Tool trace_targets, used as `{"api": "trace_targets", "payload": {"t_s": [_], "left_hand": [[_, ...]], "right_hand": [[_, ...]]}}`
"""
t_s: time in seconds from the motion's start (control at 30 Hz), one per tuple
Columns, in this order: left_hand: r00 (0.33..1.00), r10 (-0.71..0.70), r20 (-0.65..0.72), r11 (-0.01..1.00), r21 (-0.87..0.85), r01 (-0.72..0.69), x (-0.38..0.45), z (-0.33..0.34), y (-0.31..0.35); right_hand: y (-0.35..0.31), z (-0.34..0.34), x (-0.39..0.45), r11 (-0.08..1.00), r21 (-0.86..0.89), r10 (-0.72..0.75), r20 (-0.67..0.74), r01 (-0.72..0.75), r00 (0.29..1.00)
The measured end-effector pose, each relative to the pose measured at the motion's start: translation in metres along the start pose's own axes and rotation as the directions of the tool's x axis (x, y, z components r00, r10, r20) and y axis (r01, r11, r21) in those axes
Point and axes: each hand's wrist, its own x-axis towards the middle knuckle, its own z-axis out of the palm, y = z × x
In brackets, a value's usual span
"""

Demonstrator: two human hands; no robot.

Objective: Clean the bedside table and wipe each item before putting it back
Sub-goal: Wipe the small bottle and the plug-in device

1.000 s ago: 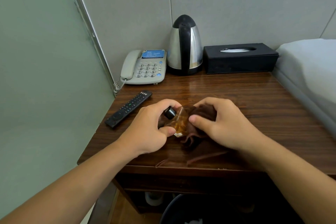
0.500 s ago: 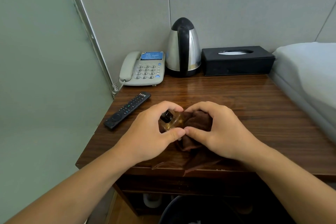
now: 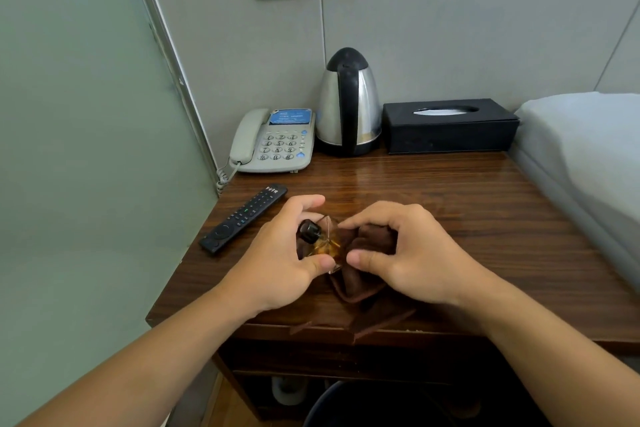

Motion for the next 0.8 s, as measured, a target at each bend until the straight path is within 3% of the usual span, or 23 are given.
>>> {"api": "trace_targets", "payload": {"t_s": [0.1, 0.27, 0.4, 0.8], "left_hand": [[1.0, -0.02, -0.002, 0.997, 0.077, 0.02, 0.008, 0.002, 0.01], [0.999, 0.03, 0.045, 0.968, 0.249, -0.041, 0.027, 0.011, 0.038], [0.997, 0.074, 0.022, 0.943, 0.325, -0.077, 0.048, 0.027, 0.052], [0.998, -0.019, -0.059, 0.977, 0.212, 0.031, 0.172, 0.08, 0.071]], "right_hand": [[-0.001, -0.019, -0.007, 0.994, 0.03, 0.103, 0.106, -0.106, 0.989], [0.007, -0.044, -0.004, 0.972, 0.061, 0.234, -0.15, -0.227, 0.961], [0.01, -0.062, -0.005, 0.954, 0.116, 0.297, -0.264, -0.276, 0.918], [0.029, -0.094, -0.005, 0.909, 0.247, 0.412, -0.406, -0.336, 0.816]]}}
